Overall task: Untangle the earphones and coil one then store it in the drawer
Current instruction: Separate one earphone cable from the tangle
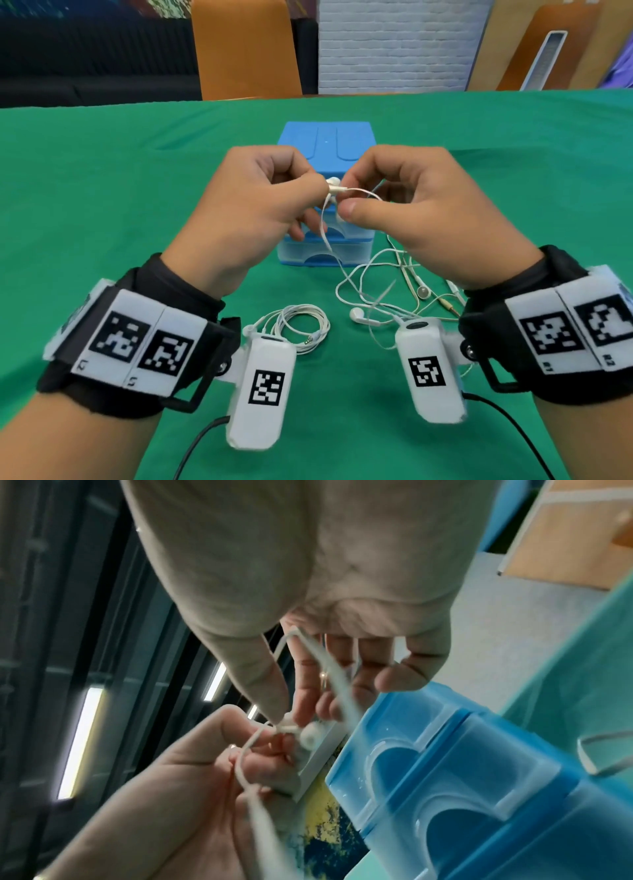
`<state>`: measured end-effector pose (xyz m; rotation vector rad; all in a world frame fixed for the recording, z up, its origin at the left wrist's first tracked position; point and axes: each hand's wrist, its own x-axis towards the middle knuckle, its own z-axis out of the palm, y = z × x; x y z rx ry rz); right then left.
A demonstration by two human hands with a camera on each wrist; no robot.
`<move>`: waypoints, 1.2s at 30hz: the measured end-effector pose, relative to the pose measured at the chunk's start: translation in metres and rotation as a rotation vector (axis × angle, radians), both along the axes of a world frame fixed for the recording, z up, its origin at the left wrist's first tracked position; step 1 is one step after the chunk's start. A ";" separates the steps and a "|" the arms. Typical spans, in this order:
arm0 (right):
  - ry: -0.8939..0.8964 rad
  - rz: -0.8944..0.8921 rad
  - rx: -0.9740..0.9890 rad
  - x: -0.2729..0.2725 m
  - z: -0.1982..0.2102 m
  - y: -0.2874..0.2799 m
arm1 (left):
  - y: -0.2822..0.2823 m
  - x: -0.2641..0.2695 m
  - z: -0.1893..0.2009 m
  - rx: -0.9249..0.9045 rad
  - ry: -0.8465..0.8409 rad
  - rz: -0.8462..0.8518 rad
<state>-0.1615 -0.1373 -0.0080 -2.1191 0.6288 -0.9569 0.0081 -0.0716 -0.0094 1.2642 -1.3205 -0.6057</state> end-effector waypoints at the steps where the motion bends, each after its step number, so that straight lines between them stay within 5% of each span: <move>1: -0.011 0.012 0.016 0.001 -0.001 0.000 | 0.000 -0.001 0.000 -0.009 0.005 0.003; 9: -0.186 0.020 0.013 0.008 -0.005 0.002 | 0.001 -0.004 -0.002 -0.077 0.019 -0.026; 19: 0.111 -0.148 -0.179 0.009 -0.006 0.002 | 0.002 -0.006 -0.002 -0.069 -0.169 -0.020; 24: -0.189 0.009 0.099 0.012 -0.012 0.000 | 0.002 -0.009 -0.004 -0.089 -0.054 -0.023; 28: -0.167 0.065 0.115 0.011 -0.010 0.001 | 0.003 -0.009 -0.001 -0.127 0.001 -0.034; 36: 0.022 0.052 0.067 0.011 -0.010 0.001 | 0.003 -0.002 0.000 -0.038 -0.336 -0.034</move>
